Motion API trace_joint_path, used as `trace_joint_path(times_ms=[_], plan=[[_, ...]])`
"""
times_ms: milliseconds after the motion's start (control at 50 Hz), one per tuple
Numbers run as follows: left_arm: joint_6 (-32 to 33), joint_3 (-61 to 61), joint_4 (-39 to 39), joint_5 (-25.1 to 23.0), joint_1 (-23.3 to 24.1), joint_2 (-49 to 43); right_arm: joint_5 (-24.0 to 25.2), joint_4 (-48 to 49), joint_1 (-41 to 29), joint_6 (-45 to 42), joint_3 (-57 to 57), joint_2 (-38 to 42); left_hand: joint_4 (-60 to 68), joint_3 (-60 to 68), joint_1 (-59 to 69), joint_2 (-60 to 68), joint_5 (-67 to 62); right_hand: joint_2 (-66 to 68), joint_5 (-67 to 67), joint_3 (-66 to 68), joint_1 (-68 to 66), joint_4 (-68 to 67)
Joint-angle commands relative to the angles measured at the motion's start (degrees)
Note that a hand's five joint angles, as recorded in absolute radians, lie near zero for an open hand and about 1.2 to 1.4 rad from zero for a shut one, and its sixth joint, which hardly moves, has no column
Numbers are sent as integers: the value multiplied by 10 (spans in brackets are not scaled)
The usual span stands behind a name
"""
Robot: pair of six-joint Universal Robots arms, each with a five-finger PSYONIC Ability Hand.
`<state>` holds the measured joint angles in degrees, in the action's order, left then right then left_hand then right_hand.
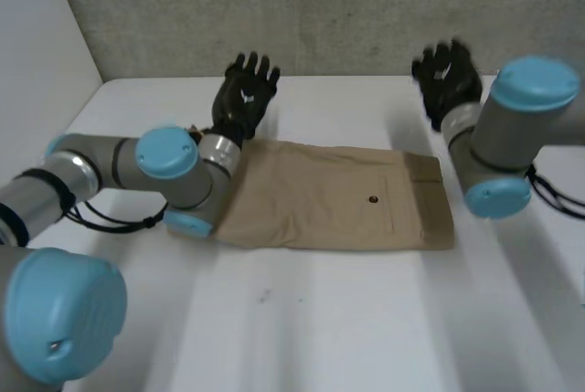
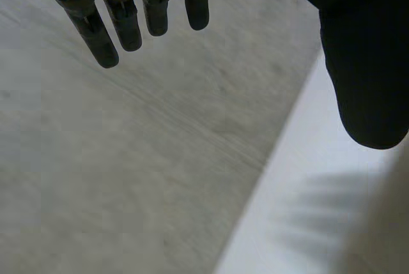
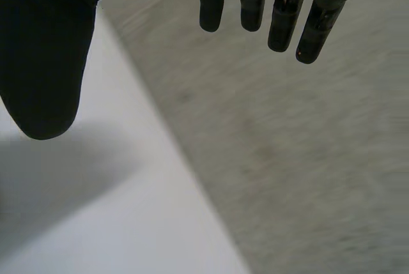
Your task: Fold the shorts.
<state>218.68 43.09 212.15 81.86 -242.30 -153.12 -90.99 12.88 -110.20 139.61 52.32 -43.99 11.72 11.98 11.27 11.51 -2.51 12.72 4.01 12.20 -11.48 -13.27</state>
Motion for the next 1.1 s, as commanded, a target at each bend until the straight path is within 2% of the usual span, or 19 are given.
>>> trace_joint_path(times_ms=[20,80,160,180,220,300,320,340,360,440,480,540,640,880,1000,1060,1100], plan=[[-15,127,32,17,6,161,0,-6,6,93,66,-157,-17,-19,-12,-15,25,-27,-40,-22,15,33],[-41,181,26,37,6,216,12,-33,6,110,102,-203,-12,-14,-7,-10,20,-27,-40,-22,15,33],[-125,282,-13,66,6,310,44,-110,6,130,166,-258,-12,-14,-7,-10,20,22,9,27,-35,-17],[-163,318,-39,68,6,343,55,-141,8,141,192,-271,-10,-13,-5,-8,18,62,50,68,-75,-57],[-199,353,-72,68,5,374,64,-171,13,159,220,-283,-7,-9,-2,-5,15,103,90,108,-115,-98],[-244,397,-126,67,4,415,92,-233,47,215,291,-311,-8,-11,-4,-6,16,164,151,169,-176,-158],[-284,445,-188,68,3,458,100,-239,55,223,308,-315,-7,-9,-2,-5,15,184,171,189,-196,-178],[-292,458,-201,68,3,467,109,-244,60,228,327,-319,-8,-11,-4,-6,16,199,186,204,-211,-193],[-297,471,-212,69,3,475,133,-240,71,234,362,-320,-7,-9,-2,-5,15,212,200,218,-225,-207],[-309,533,-239,71,3,511,165,-217,82,234,409,-321,-7,-9,-2,-5,15,224,211,229,-237,-219],[-310,566,-239,72,3,526,186,-147,103,237,473,-320,-8,-11,-4,-6,16,246,233,251,-258,-241],[-310,589,-238,72,2,534,190,-107,110,239,495,-312,-8,-11,-4,-6,16,248,235,253,-260,-242],[-310,612,-235,73,3,542,187,-51,111,233,496,-249,-10,-13,-5,-8,18,246,233,251,-259,-241],[-310,626,-235,73,-3,542,185,-31,114,208,450,-184,-15,-18,-11,-13,23,256,243,261,-269,-251],[-311,628,-234,72,-2,542,184,-16,112,204,437,-165,-17,-19,-12,-15,25,389,376,394,-401,-383],[-311,628,-234,73,-1,542,182,-9,111,204,425,-150,-17,-19,-12,-15,25,637,624,642,-650,-632],[-311,628,-234,72,-1,542,180,-8,111,204,420,-146,-17,-20,-13,-15,25,673,660,678,-685,-667]])
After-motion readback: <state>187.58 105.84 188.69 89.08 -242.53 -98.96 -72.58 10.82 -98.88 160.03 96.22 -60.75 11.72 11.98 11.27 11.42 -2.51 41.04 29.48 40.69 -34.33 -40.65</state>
